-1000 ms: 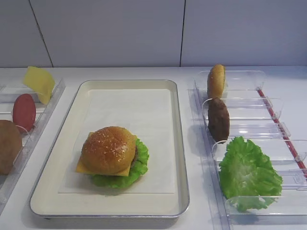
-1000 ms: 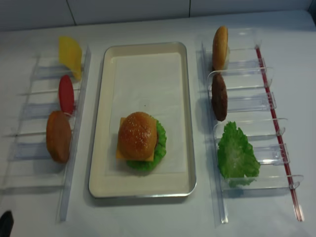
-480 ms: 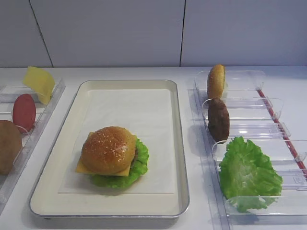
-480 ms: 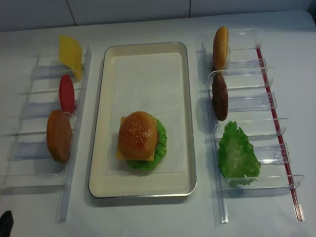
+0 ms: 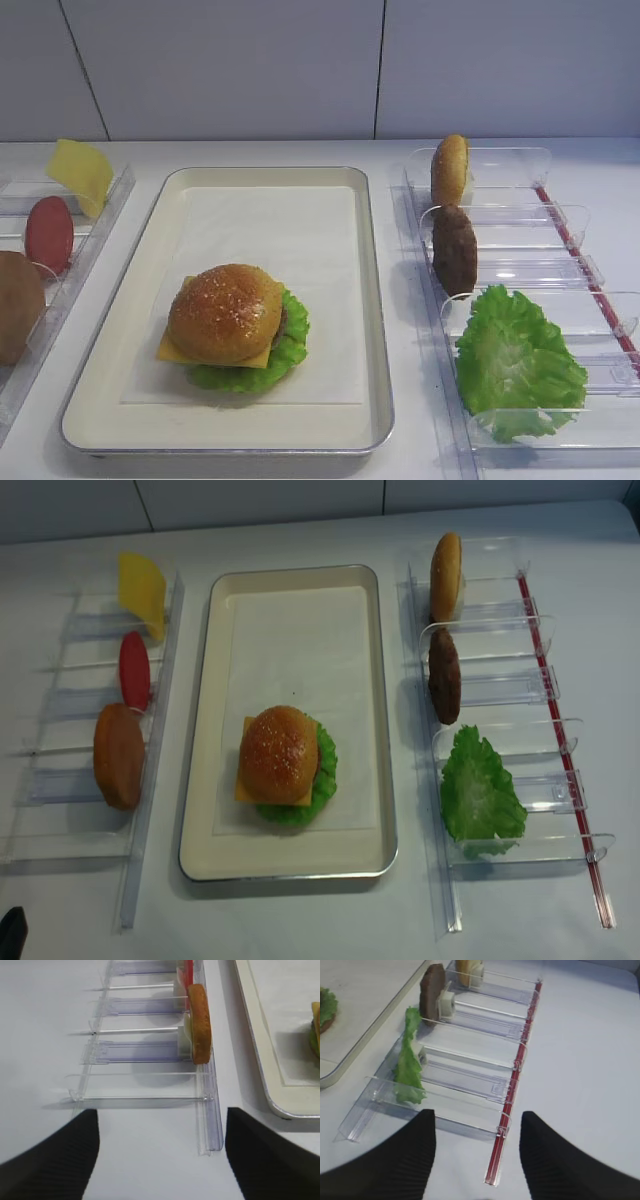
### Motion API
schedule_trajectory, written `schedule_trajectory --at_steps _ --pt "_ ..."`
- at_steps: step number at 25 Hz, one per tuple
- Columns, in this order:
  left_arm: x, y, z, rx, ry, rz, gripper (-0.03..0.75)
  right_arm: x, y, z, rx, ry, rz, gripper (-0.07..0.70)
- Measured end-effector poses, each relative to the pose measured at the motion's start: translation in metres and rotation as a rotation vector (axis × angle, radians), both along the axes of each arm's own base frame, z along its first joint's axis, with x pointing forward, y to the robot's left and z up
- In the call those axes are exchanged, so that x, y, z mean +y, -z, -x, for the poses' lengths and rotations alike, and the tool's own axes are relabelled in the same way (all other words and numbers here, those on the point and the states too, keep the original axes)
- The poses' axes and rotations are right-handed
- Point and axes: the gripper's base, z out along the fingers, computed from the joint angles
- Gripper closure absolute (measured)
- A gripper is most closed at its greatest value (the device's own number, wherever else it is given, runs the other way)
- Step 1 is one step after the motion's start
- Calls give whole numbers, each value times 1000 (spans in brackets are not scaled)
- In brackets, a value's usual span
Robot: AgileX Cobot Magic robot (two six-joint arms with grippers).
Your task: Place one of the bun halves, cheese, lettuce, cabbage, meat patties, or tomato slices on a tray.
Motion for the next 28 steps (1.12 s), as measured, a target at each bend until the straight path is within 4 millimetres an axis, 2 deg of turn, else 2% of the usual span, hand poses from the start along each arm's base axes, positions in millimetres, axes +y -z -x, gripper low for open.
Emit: schedule_trajectory --at_steps 9,28 --pt "0 0 0 0 0 0 206 1 0 -1 0 129 -1 234" --pt "0 0 0 0 0 0 207 1 0 -1 0 140 -1 236"
